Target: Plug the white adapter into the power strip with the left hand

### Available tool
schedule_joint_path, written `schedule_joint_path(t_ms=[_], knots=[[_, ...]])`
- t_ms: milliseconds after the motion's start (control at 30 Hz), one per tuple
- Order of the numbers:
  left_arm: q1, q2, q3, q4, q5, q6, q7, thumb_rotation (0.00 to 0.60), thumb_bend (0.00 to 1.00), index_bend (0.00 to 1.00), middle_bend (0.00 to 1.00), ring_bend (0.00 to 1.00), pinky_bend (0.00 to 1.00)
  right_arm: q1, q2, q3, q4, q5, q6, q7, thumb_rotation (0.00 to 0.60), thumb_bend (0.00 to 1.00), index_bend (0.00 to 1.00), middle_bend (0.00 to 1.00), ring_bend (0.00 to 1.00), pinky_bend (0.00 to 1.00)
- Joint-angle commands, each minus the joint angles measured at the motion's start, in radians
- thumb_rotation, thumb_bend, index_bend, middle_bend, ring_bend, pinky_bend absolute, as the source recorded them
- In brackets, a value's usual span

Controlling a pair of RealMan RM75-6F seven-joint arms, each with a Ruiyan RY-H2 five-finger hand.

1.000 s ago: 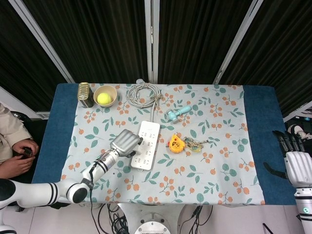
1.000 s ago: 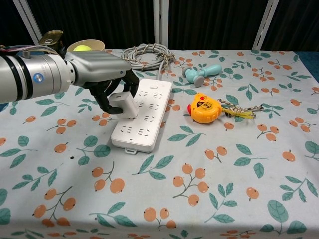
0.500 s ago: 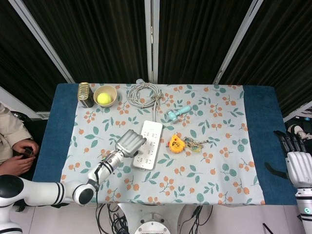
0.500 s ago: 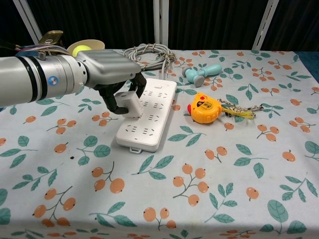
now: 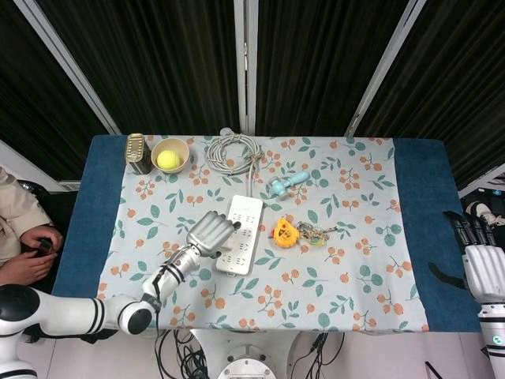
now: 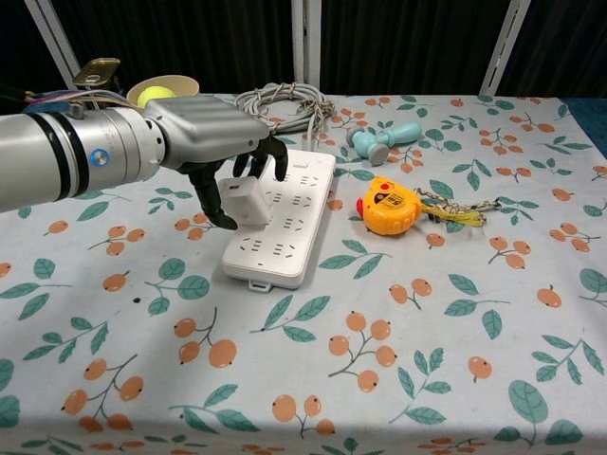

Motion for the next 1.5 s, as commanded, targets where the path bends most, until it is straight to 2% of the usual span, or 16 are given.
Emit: schedule_joint_path(t_ms=[33, 267, 467, 533, 633, 667, 733, 833, 933, 1167, 1300, 1500], knots=[[0.0, 0.0, 0.0, 0.0, 0.003, -0.003, -0.006, 0.6, 0.14, 0.26, 0.42, 0.36, 0.46, 0.0, 0.0, 0.0, 0.0, 0.0, -0.001, 0.0, 0.6, 0.12, 0.07, 0.09, 0.0, 0.0], [0.006, 0.008, -0.009, -0.004, 0.013, -0.001, -0.037, 0.6, 0.14, 0.22, 0.36, 0.3, 0.43, -0.001, 0.001, 0.001, -0.002, 0.0, 0.002, -0.001, 0.6, 0.12, 0.07, 0.09, 0.0, 0.0], [0.031, 0.042, -0.03, -0.043, 0.036, 0.018, -0.108, 0.6, 0.14, 0.18, 0.32, 0.24, 0.35, 0.0, 0.002, 0.0, -0.002, -0.001, 0.0, -0.001, 0.6, 0.12, 0.07, 0.09, 0.0, 0.0], [0.066, 0.053, -0.053, -0.066, 0.087, 0.057, -0.207, 0.6, 0.13, 0.17, 0.31, 0.24, 0.3, 0.0, 0.002, 0.001, -0.001, -0.001, 0.0, 0.0, 0.6, 0.12, 0.07, 0.09, 0.0, 0.0], [0.138, 0.046, -0.101, -0.086, 0.176, 0.115, -0.465, 0.6, 0.14, 0.19, 0.32, 0.24, 0.29, 0.002, 0.003, 0.001, -0.001, -0.004, -0.001, 0.0, 0.6, 0.12, 0.07, 0.09, 0.0, 0.0], [0.166, 0.034, -0.119, -0.082, 0.209, 0.136, -0.586, 0.6, 0.14, 0.2, 0.32, 0.24, 0.3, 0.003, 0.004, 0.001, -0.001, -0.006, -0.001, 0.0, 0.6, 0.12, 0.07, 0.09, 0.0, 0.0], [0.2, 0.013, -0.138, -0.066, 0.246, 0.154, -0.749, 0.6, 0.19, 0.28, 0.36, 0.29, 0.39, 0.004, 0.004, 0.001, -0.002, -0.009, 0.0, -0.001, 0.6, 0.12, 0.07, 0.09, 0.0, 0.0], [0.238, -0.022, -0.166, -0.053, 0.256, 0.146, -0.983, 0.6, 0.29, 0.4, 0.47, 0.44, 0.57, 0.004, 0.005, 0.001, -0.005, -0.013, 0.003, -0.005, 0.6, 0.12, 0.07, 0.09, 0.0, 0.0], [0.263, -0.053, -0.197, -0.054, 0.236, 0.117, -1.169, 0.6, 0.37, 0.49, 0.56, 0.51, 0.65, 0.004, 0.014, 0.001, -0.011, -0.015, 0.006, -0.018, 0.6, 0.12, 0.07, 0.09, 0.0, 0.0], [0.298, -0.117, -0.268, -0.056, 0.171, -0.013, -1.554, 0.6, 0.4, 0.68, 0.76, 0.7, 0.76, 0.003, 0.051, 0.009, -0.043, -0.013, 0.016, -0.062, 0.6, 0.12, 0.07, 0.09, 0.0, 0.0], [0.312, -0.154, -0.283, -0.035, 0.175, -0.037, -1.639, 0.6, 0.42, 0.74, 0.83, 0.77, 0.81, 0.0, 0.059, 0.01, -0.054, -0.009, 0.019, -0.071, 0.6, 0.12, 0.07, 0.09, 0.0, 0.0], [0.33, -0.199, -0.274, -0.008, 0.213, -0.043, -1.69, 0.6, 0.42, 0.76, 0.84, 0.78, 0.81, 0.001, 0.058, 0.01, -0.053, -0.002, 0.014, -0.071, 0.6, 0.12, 0.07, 0.09, 0.0, 0.0]])
